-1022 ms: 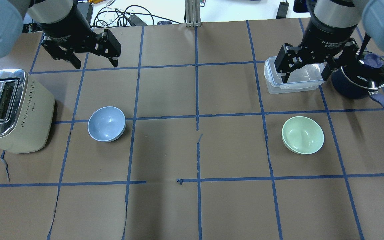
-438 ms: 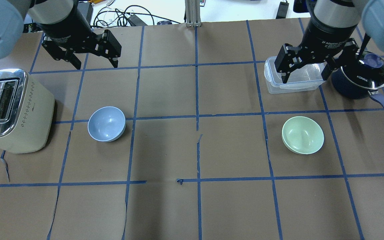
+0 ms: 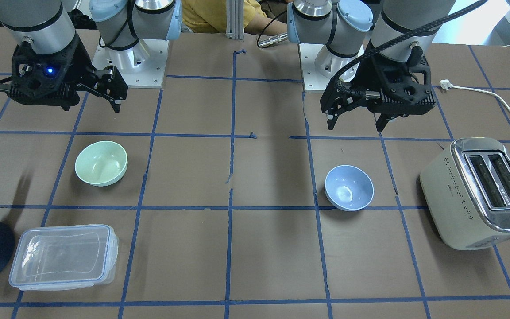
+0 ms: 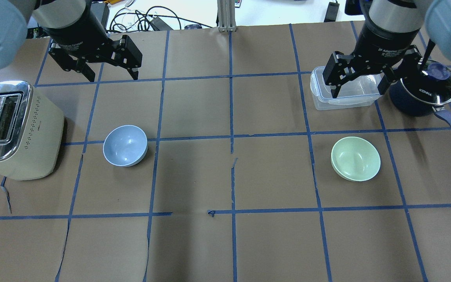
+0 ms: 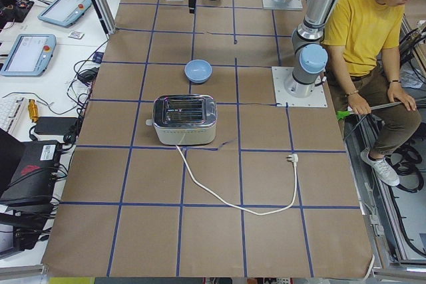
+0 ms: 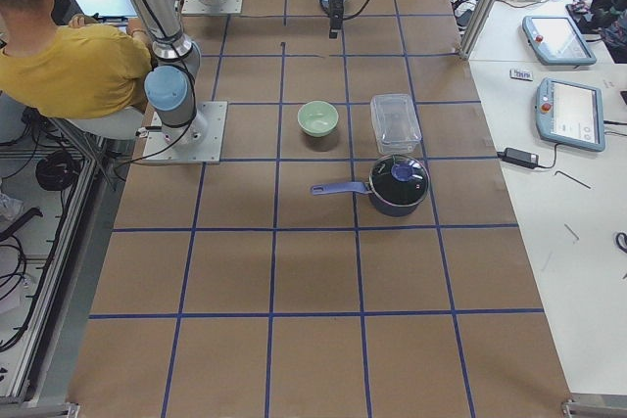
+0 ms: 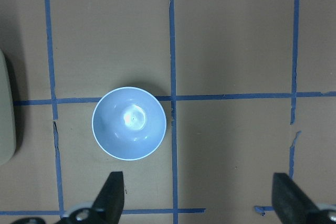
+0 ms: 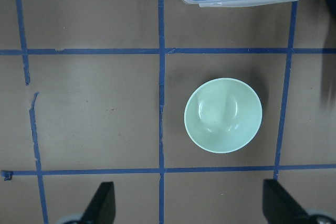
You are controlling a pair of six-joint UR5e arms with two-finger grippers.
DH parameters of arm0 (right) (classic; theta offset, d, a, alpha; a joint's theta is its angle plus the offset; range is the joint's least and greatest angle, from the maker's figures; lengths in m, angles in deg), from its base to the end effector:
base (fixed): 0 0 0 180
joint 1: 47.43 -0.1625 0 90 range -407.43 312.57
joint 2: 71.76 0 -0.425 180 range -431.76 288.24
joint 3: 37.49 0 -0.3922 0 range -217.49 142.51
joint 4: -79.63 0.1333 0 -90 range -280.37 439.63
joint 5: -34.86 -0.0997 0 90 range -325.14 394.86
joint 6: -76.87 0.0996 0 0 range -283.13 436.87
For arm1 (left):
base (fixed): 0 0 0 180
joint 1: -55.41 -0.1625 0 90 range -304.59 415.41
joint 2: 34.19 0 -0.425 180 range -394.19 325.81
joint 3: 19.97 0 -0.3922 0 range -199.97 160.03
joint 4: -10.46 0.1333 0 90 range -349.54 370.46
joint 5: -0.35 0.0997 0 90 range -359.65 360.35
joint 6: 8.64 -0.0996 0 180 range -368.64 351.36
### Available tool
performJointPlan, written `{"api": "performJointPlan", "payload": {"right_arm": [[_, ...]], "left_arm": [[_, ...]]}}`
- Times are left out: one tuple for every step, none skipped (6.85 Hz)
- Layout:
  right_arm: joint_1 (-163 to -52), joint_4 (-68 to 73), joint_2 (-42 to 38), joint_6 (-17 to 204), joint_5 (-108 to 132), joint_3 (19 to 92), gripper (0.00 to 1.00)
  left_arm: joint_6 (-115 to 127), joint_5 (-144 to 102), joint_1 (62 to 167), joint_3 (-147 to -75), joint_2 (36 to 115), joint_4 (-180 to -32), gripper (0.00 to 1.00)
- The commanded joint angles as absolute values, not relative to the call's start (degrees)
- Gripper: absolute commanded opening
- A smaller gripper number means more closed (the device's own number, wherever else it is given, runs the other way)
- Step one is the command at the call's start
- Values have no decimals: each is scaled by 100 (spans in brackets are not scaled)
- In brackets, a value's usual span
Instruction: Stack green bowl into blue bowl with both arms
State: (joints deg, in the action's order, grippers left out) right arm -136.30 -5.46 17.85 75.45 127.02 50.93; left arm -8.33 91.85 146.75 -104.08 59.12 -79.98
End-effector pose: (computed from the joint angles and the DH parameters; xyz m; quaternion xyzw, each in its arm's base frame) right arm 0.1199 -0.4905 0.4898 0.0031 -0.9993 -0.0329 0.0181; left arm -0.1428 -0.5165 0.5087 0.0087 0.9997 -0.0189 0.0128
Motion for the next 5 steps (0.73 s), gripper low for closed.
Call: {"api": "performJointPlan", "payload": {"right_arm": [[-13620, -545, 1780, 7547, 12679, 5093, 100], [-13629, -528, 1788, 7599, 12679, 5093, 100], [-13629, -536, 1780, 7582, 12679, 5093, 100], [-13637, -545, 1762, 7599, 12688, 5093, 100], [-13629, -510, 1753, 7599, 12714, 5102, 100]], "left_arm": [[-847, 9185, 14681, -10408, 5915, -7998, 100], [-847, 9185, 14664, -10408, 5915, -8006, 100], [-847, 9185, 14672, -10408, 5915, -8007, 100], [-847, 9185, 14664, -10417, 5915, -8015, 100], [-1012, 9106, 14524, -10521, 5924, -8111, 100]]}}
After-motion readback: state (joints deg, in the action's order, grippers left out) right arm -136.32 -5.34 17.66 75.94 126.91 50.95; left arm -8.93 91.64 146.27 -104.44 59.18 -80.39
